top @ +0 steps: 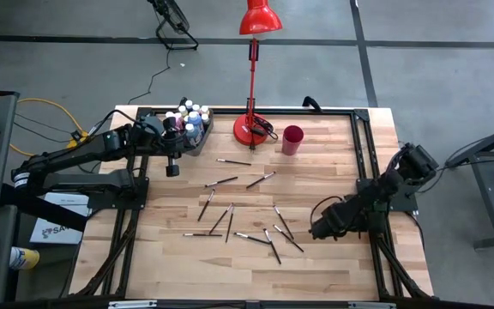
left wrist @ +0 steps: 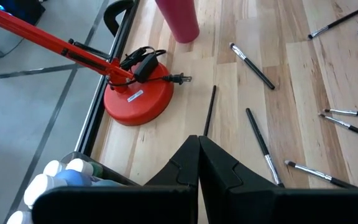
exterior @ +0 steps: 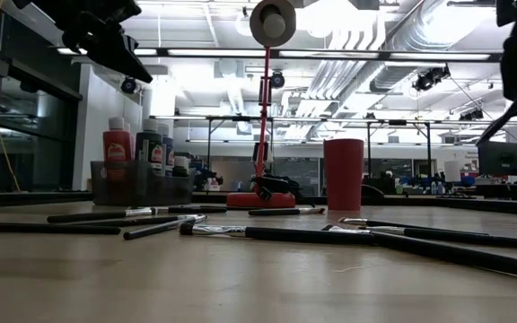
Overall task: Pick & Place Paint Supplies
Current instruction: Put the paint brush into the cup
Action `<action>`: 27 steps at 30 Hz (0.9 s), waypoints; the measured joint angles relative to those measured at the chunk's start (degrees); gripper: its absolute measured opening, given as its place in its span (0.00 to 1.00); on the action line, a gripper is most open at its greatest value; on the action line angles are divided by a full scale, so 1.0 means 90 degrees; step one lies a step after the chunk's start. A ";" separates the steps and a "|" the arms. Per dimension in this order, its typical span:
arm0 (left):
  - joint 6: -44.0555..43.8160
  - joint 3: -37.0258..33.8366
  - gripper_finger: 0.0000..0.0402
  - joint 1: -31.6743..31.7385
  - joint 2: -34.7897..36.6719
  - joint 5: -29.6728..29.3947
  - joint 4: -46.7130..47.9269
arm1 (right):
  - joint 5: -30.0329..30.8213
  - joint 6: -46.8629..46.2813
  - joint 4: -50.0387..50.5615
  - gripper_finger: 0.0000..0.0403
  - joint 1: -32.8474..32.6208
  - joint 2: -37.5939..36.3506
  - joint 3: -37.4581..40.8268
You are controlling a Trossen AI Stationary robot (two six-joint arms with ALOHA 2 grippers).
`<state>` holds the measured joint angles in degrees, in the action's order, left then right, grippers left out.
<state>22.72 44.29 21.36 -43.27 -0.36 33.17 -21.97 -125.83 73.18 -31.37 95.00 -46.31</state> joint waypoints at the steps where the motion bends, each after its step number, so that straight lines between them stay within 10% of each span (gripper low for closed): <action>1: 0.0000 0.0000 0.00 0.0000 0.0000 -0.0002 0.0000 | 0.0011 0.0004 -0.0021 0.01 -0.0022 0.0000 0.0039; 27: -0.0005 0.0000 0.00 -0.0001 0.0000 -0.0003 -0.0002 | 0.0564 0.0179 -0.1591 0.01 0.0612 -0.0017 0.1249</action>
<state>22.68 44.29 21.36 -43.27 -0.39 33.15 -16.89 -124.23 58.86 -25.86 94.85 -35.07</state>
